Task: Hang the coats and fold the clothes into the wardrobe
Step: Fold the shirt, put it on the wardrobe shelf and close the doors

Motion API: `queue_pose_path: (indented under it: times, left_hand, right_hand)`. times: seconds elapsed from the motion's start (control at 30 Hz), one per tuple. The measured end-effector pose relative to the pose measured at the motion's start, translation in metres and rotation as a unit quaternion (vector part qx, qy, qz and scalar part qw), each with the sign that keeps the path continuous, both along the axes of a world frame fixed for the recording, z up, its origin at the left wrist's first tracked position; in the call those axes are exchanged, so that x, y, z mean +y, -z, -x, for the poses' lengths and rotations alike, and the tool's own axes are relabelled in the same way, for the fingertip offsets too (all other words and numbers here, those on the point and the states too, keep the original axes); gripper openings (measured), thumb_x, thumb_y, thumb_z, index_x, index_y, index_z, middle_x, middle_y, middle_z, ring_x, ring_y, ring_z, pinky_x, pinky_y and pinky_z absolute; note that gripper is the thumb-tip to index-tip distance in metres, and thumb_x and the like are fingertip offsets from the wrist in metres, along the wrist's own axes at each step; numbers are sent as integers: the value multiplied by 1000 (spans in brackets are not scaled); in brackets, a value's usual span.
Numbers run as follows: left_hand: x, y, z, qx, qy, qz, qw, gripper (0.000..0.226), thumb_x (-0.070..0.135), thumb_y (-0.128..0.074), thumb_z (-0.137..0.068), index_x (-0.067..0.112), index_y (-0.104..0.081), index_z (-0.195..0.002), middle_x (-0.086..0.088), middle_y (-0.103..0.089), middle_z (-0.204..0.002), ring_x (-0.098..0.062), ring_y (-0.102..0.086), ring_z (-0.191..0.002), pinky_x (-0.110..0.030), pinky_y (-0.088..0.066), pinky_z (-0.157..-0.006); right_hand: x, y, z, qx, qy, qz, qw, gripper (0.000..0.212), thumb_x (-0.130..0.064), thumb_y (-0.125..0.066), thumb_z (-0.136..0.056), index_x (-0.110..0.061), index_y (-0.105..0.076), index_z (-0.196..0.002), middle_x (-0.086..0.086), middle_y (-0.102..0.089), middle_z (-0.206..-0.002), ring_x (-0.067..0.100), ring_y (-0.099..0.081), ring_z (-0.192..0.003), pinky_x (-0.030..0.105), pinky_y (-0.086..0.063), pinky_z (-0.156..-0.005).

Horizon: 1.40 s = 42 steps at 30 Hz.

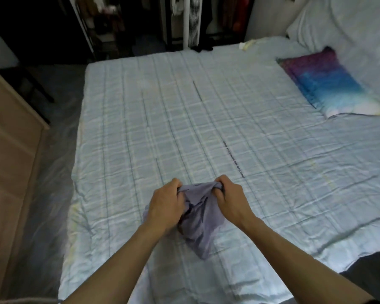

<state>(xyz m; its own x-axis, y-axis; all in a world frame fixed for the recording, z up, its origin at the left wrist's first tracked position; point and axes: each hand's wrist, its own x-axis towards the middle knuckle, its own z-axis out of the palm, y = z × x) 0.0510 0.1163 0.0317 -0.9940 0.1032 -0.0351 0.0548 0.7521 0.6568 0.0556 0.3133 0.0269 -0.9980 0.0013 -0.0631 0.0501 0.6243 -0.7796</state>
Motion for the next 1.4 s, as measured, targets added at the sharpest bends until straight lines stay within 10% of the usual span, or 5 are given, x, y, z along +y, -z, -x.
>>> queue_pose_path:
  times: [0.47,1.17,1.4]
  left_hand:
    - [-14,-173,56,182,9,-119,976,14,15,-53,-96,21,-53,-83,10,-57,-70,-2,-51,-60,-16,-36,-56]
    - [11,-393,95,392,65,-115,910,13,16,-54,-99,21,-56,-87,4,-58,-73,-6,-53,-66,-12,-40,-57]
    - [11,-367,91,315,116,-80,939,5,25,-63,-94,25,-59,-92,-1,-67,-73,-19,-64,-69,-39,-52,-62]
  right_hand:
    - [0,-185,40,251,12,15,968,10,-10,-55,-96,-17,-58,-89,-5,-61,-74,3,-57,-69,11,-38,-61]
    - [34,-391,73,452,21,105,886,15,-11,-56,-95,-23,-60,-88,-10,-63,-80,2,-57,-73,13,-42,-64]
    - [40,-404,74,469,12,68,880,16,-3,-55,-93,-17,-61,-90,-3,-64,-81,3,-56,-73,9,-40,-65]
